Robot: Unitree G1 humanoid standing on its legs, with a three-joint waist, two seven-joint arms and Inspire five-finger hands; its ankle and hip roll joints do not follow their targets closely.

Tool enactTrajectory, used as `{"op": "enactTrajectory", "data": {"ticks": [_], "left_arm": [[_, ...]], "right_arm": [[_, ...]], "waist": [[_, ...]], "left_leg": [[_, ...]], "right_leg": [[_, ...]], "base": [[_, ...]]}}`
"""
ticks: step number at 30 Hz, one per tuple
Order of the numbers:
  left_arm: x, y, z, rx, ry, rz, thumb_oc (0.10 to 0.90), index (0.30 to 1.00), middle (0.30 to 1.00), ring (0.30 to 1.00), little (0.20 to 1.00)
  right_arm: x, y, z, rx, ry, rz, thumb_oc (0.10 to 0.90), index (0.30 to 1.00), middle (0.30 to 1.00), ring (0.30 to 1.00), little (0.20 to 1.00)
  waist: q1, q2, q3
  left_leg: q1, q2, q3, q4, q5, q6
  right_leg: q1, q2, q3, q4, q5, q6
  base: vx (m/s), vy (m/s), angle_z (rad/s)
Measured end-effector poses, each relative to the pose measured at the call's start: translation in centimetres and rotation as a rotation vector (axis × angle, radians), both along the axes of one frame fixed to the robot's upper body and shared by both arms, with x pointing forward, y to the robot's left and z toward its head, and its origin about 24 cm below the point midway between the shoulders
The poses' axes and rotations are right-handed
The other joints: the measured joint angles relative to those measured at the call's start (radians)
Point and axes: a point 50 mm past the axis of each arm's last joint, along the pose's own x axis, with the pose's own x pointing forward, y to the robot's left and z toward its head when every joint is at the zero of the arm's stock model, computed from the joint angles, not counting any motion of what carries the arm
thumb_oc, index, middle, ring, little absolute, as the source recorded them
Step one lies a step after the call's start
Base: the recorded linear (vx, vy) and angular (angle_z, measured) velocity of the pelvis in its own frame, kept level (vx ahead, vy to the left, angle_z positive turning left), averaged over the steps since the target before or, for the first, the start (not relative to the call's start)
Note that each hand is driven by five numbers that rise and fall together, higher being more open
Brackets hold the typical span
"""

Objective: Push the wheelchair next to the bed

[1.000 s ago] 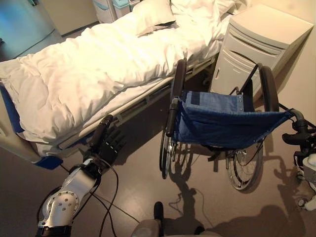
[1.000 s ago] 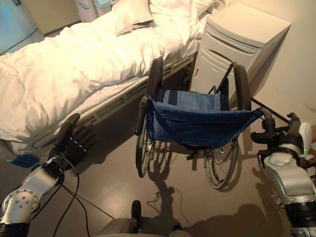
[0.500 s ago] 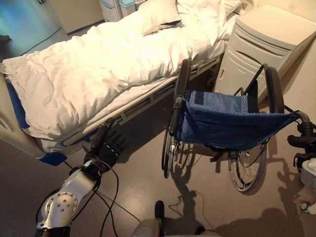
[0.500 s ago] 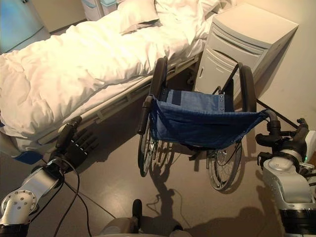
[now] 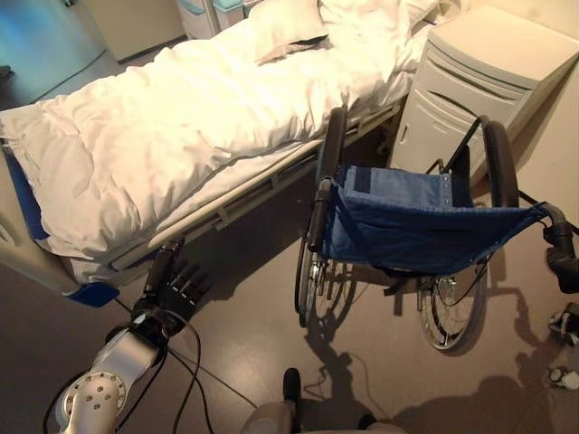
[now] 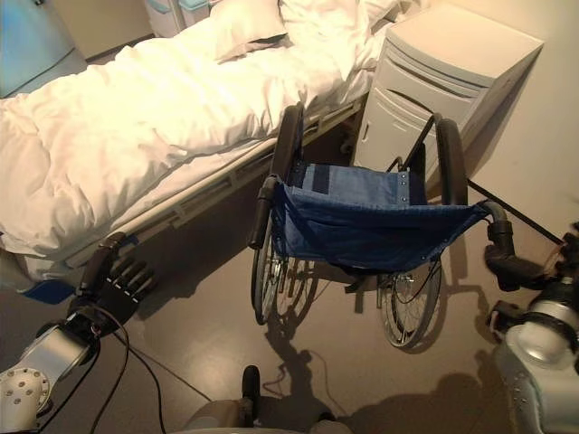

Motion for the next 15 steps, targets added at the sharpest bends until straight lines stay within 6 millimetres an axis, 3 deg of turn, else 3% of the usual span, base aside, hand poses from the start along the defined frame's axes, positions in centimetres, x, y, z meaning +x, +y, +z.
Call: {"op": "enactTrajectory", "data": {"ticks": [2, 6, 11, 15], "left_arm": [[-0.4, 0.2, -0.3, 0.0, 0.016, 0.009, 0.8, 0.9, 0.9, 0.9, 0.9], [-1.0, 0.3, -0.7, -0.001, 0.038, 0.015, 0.8, 0.9, 0.9, 0.9, 0.9], [-1.5, 0.3, -1.3, -0.011, 0.06, 0.024, 0.8, 0.9, 0.9, 0.9, 0.9], [-1.6, -0.4, -1.8, -0.054, 0.06, 0.032, 0.8, 0.9, 0.9, 0.9, 0.9]], "right_arm": [[-0.2, 0.3, -0.2, 0.048, -0.042, 0.059, 0.8, 0.9, 0.9, 0.9, 0.9], [-0.8, 0.5, -0.9, 0.087, -0.08, 0.067, 0.8, 0.9, 0.9, 0.9, 0.9], [-2.3, 0.0, -1.5, 0.107, -0.111, -0.005, 0.8, 0.9, 0.9, 0.9, 0.9], [-3.3, -0.9, -2.2, 0.13, -0.144, -0.16, 0.8, 0.9, 0.9, 0.9, 0.9]], "waist": [[-0.01, -0.033, -0.043], [-0.031, -0.046, -0.064], [-0.053, -0.008, -0.094], [-0.062, 0.016, -0.111]], "left_leg": [[-0.007, 0.004, 0.02, 0.0, -0.002, -0.003], [-0.006, 0.009, 0.04, 0.0, -0.002, -0.003], [-0.009, 0.011, 0.061, 0.0, -0.001, -0.003], [-0.008, 0.013, 0.073, 0.0, 0.001, -0.007]], "right_leg": [[-0.015, -0.001, 0.021, 0.002, -0.007, 0.003], [-0.022, -0.002, 0.047, 0.005, -0.01, 0.006], [-0.034, -0.005, 0.062, 0.012, -0.009, 0.007], [-0.035, -0.004, 0.065, 0.011, -0.01, 0.007]], "base": [[-0.04, -0.013, -0.17], [-0.04, -0.005, -0.11], [-0.02, -0.001, -0.08], [-0.01, -0.001, -0.03]]}}
